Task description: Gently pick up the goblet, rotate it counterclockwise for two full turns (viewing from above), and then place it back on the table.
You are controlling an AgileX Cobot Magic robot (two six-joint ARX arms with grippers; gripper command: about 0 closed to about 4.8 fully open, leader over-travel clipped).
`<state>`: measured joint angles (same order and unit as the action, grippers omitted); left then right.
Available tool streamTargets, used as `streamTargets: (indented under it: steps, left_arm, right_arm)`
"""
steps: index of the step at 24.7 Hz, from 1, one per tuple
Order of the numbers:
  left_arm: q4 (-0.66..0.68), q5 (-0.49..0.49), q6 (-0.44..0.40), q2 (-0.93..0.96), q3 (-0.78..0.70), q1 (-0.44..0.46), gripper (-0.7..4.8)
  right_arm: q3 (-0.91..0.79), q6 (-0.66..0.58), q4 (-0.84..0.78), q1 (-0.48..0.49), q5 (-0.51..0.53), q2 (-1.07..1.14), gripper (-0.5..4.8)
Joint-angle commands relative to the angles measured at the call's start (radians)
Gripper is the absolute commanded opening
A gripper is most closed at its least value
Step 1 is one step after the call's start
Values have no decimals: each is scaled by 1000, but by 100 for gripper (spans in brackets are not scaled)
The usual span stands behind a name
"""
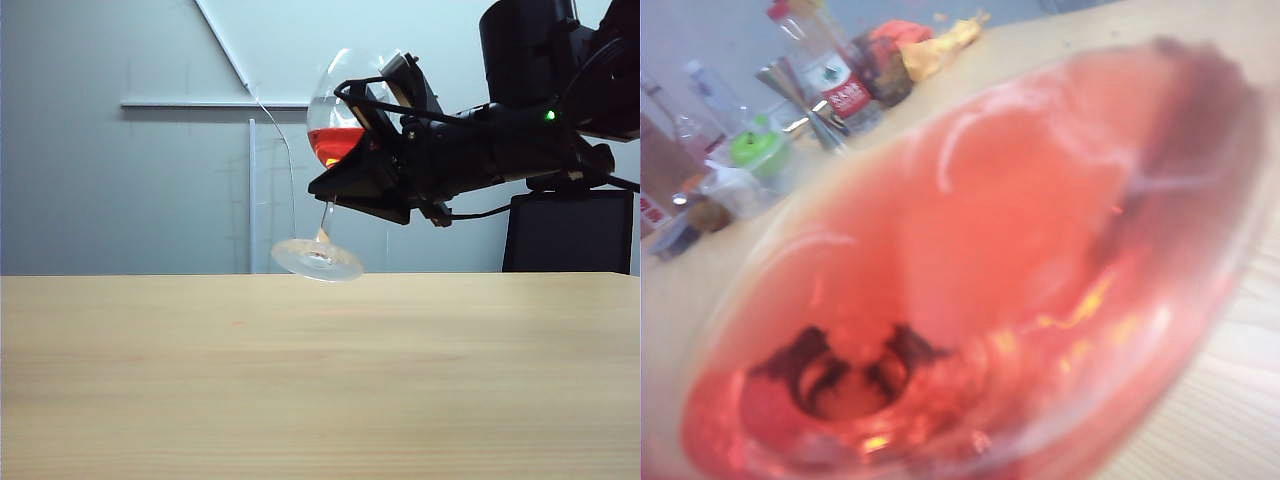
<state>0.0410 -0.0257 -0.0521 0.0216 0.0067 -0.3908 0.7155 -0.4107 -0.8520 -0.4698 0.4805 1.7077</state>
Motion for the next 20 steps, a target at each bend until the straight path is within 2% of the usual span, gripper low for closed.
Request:
streamTargets:
  steps: [1, 9, 17, 18, 20]
  left_arm:
    - [-12, 4, 0, 1, 2, -2, -5]
    - [-12, 4, 0, -16, 2, -2, -5]
    - [-12, 4, 0, -16, 2, -2, -5]
    - [-12, 4, 0, -16, 2, -2, -5]
    - [-12, 4, 0, -16, 2, -2, -5]
  right_arm:
    - [12, 73, 56, -11, -71, -69, -5]
    - [12, 314, 353, -48, -230, -247, -5]
    - [12, 548, 412, -148, -397, -279, -5]
    - [12, 594, 411, -167, -441, -279, -5]
    - [12, 708, 399, -192, -461, -279, -5]
